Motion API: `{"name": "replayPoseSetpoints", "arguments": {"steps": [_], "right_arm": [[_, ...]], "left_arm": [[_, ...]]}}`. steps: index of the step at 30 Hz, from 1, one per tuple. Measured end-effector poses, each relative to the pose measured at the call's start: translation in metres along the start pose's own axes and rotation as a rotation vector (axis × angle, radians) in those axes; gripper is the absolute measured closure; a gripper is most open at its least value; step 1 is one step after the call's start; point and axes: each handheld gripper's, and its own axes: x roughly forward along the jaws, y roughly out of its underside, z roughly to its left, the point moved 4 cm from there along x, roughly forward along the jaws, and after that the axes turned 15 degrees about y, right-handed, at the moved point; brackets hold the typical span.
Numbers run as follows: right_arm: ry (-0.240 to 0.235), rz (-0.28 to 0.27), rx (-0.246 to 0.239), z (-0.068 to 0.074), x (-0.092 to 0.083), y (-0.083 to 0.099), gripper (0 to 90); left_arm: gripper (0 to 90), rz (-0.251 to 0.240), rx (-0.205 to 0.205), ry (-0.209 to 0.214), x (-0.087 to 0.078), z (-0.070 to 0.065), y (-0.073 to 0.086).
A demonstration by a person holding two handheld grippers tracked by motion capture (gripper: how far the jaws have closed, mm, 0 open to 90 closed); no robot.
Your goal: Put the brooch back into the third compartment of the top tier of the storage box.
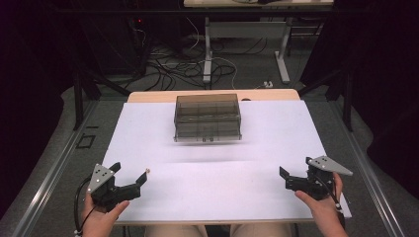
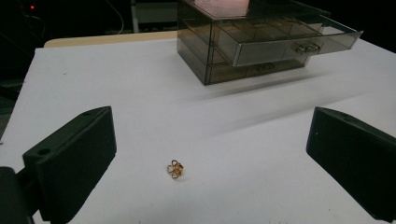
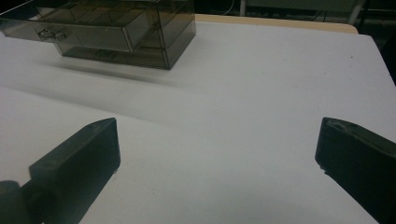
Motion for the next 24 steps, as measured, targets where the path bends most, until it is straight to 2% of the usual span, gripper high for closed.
{"name": "replayPoseSetpoints", "arguments": {"steps": [3,8,10,16,24], "right_arm": [[0.002,-0.011,-0.003,0.001,0.001,0.001,0.0],[0.006,0.005,-0.010,0.000,-0.001,0.001,0.0],[0.002,-0.009,-0.008,0.000,0.001,0.001,0.0],[-0.003,0.001,0.001,0.002,0.001,0.002,0.0],[-0.009,-0.004,-0.004,0.004,0.001,0.002,0.3]], "left_arm": [[2.7,0.009,0.001,-0.002,0.000,0.000,0.000],[4.2,0.016,0.006,-0.007,0.002,0.000,-0.001],[5.1,0.018,-0.001,-0.005,0.003,0.000,-0.001],[7.1,0.028,-0.007,-0.016,0.004,0.002,-0.004],[14.6,0.047,-0.028,-0.027,0.004,0.006,-0.012]]}}
